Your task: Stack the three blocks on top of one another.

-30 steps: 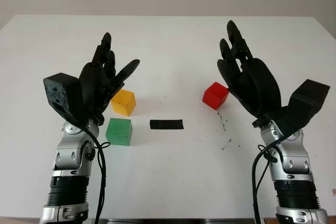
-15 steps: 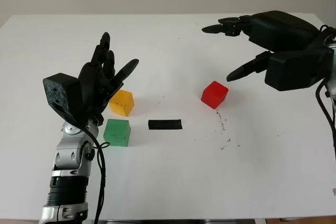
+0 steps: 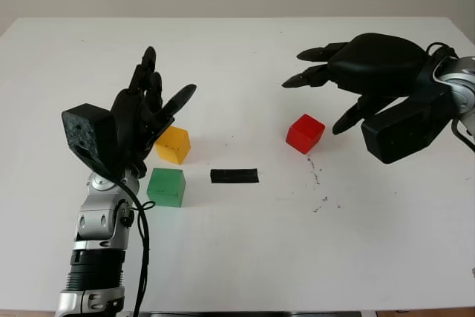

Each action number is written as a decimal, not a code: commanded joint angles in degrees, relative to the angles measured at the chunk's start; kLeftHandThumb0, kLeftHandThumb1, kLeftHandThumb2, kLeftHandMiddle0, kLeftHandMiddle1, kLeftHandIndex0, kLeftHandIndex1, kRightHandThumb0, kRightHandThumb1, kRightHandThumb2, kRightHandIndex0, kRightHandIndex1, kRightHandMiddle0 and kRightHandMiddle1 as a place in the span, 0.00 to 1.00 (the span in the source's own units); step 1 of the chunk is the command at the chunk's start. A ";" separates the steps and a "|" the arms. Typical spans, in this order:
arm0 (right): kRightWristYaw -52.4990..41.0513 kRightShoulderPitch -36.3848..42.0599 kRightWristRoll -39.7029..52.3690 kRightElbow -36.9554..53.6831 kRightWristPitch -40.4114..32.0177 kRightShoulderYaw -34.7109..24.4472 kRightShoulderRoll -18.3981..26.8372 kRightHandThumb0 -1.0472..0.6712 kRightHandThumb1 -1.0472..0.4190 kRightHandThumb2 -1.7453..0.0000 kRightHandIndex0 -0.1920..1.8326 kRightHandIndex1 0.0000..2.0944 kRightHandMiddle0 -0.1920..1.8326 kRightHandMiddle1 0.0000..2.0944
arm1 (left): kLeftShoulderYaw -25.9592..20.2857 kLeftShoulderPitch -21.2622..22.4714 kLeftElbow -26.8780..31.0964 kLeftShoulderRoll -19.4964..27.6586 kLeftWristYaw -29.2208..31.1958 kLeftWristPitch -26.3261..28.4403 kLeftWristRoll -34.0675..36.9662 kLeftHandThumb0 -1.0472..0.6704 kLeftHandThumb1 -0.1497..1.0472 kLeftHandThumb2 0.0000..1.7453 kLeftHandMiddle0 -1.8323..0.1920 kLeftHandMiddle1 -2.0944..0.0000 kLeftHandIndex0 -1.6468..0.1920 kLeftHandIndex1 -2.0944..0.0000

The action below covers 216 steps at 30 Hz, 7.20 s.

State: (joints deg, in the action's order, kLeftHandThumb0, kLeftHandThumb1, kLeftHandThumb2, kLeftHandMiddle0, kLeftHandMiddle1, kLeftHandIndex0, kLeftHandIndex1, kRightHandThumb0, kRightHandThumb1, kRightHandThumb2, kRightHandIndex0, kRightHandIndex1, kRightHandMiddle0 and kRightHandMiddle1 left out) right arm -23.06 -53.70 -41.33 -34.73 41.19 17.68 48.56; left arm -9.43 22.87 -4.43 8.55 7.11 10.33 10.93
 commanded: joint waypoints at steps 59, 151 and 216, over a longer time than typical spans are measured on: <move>14.41 -5.99 -0.38 -18.14 8.10 7.18 -4.40 0.37 0.05 0.97 0.23 0.03 0.28 0.66 | -0.30 -0.69 1.46 0.23 -0.79 1.12 -0.30 0.18 0.88 0.03 0.96 1.00 0.93 1.00; 14.15 -10.33 -11.90 -8.05 19.17 18.56 -17.38 0.14 0.11 0.97 0.14 0.01 0.15 0.32 | -0.59 -1.56 2.88 -2.14 -2.98 2.22 1.45 0.13 1.00 0.25 0.96 1.00 0.93 1.00; -4.88 21.85 40.48 22.71 -39.65 -16.20 -21.06 0.18 0.00 0.85 0.03 0.02 0.10 0.03 | 15.46 17.89 -4.95 38.51 27.15 -13.90 -31.78 0.21 0.77 0.04 0.83 0.90 0.67 0.85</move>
State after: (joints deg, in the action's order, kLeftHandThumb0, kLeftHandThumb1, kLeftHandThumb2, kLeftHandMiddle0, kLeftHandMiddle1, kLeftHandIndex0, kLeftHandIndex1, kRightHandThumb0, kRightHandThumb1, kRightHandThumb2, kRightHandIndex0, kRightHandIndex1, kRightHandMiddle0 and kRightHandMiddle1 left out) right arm -28.24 -32.20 -1.01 -13.15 1.49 2.20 27.76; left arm 5.81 40.54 -10.56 46.39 34.32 -3.70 -20.19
